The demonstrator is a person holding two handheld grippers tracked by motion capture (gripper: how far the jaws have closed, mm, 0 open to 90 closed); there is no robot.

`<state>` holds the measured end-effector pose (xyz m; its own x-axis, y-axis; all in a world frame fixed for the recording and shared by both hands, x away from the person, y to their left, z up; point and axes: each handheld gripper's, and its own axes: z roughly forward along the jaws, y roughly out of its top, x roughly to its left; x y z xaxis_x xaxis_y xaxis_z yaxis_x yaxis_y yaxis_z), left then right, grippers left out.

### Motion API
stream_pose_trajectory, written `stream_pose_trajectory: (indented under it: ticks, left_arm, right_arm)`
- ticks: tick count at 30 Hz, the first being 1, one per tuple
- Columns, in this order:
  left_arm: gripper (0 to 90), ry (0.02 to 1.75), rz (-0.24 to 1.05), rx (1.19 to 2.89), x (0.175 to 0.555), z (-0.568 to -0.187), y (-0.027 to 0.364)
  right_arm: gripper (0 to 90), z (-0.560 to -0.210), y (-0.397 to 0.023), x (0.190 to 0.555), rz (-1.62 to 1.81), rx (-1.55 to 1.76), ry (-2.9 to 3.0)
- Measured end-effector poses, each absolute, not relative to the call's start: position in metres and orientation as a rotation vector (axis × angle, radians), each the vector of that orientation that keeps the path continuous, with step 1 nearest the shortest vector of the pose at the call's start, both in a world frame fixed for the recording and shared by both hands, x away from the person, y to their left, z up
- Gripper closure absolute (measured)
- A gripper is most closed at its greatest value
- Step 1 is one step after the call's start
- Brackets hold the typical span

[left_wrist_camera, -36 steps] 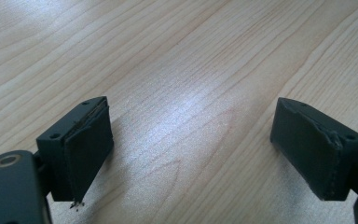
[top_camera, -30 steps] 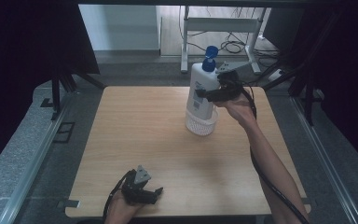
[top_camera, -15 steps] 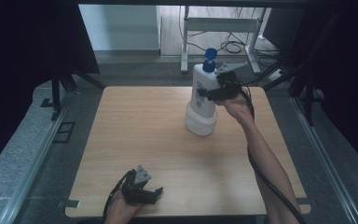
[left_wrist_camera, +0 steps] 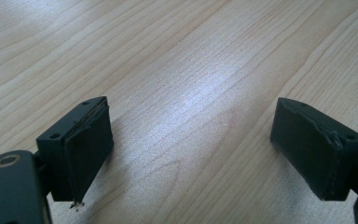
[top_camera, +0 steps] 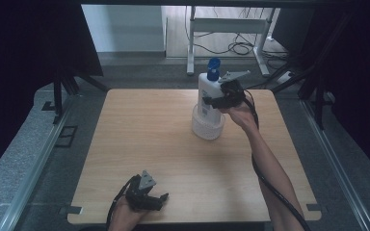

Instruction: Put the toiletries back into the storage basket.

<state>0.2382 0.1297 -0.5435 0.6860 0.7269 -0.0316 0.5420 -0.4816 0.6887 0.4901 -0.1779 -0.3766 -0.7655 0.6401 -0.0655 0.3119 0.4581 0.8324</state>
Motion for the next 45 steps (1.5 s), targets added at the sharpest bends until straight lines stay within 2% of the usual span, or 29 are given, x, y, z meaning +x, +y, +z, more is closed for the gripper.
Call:
stream_pose_trajectory:
  ticks: [26,45]
  left_arm:
    - [12.1,0.968,0.345,2.206,0.238,-0.543,0.130]
    - [12.1,0.968,0.346,2.207,0.238,-0.543,0.130]
  right_arm:
    - [37.3,-0.430,-0.172,0.498,1.180,0.843,2.389]
    - [36.4,-0.440,-0.174,0.499,1.215,0.877,2.400]
